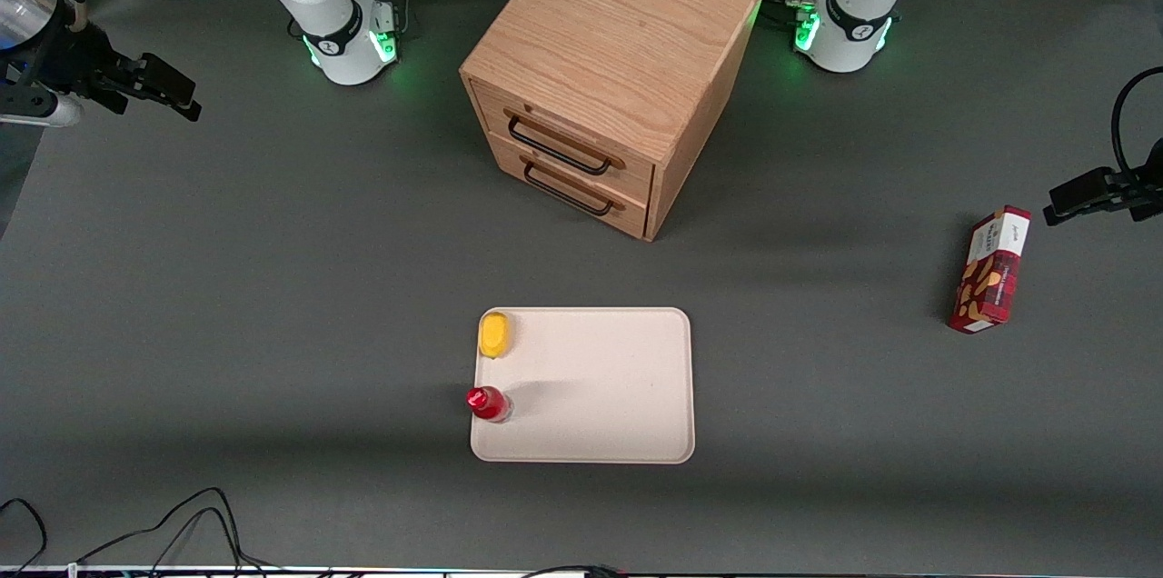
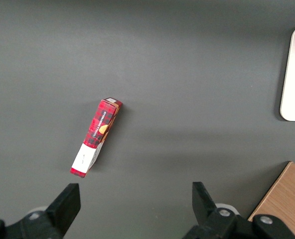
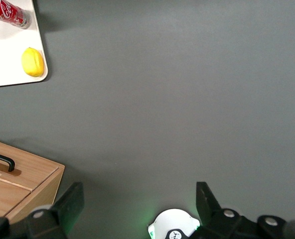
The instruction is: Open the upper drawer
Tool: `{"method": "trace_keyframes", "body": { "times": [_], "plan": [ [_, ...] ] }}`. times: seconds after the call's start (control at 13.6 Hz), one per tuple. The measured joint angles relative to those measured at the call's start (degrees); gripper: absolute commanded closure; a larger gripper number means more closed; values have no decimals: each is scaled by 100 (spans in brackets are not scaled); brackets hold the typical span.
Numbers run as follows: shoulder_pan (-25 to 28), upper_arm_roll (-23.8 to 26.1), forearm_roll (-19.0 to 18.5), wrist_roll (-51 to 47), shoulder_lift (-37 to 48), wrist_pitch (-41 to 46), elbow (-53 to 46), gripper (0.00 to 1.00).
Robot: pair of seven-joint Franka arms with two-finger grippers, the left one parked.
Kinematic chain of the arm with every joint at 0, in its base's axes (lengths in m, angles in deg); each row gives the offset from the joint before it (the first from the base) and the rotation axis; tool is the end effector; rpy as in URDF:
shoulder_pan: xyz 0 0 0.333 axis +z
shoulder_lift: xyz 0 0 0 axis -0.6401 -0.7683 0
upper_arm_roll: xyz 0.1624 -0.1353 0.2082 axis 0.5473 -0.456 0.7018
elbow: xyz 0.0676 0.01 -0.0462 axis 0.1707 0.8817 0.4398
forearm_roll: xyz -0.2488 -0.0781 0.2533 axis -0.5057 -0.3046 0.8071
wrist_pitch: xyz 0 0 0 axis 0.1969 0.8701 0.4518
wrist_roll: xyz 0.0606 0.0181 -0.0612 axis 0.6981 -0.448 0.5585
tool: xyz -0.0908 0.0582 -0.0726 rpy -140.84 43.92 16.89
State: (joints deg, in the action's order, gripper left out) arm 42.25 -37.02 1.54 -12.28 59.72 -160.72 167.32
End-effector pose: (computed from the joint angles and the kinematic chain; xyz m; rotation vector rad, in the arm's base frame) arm 0.4358 0.0276 0.5972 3.1124 -0.2321 -0.1100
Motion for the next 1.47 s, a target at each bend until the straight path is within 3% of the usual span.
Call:
{"method": "trace_keyframes", "body": {
  "times": [0.59, 0.88, 1.17, 1.47],
  "plan": [
    [-4, -66, 0, 1, -13, 123, -49, 0],
    [42, -16, 77, 1059, -55, 584, -350, 0],
    [74, 459, 951, 1407, -574, 843, -1128, 0],
    [105, 895, 2164, 1428, -1357, 930, -1607, 0]
  ]
}}
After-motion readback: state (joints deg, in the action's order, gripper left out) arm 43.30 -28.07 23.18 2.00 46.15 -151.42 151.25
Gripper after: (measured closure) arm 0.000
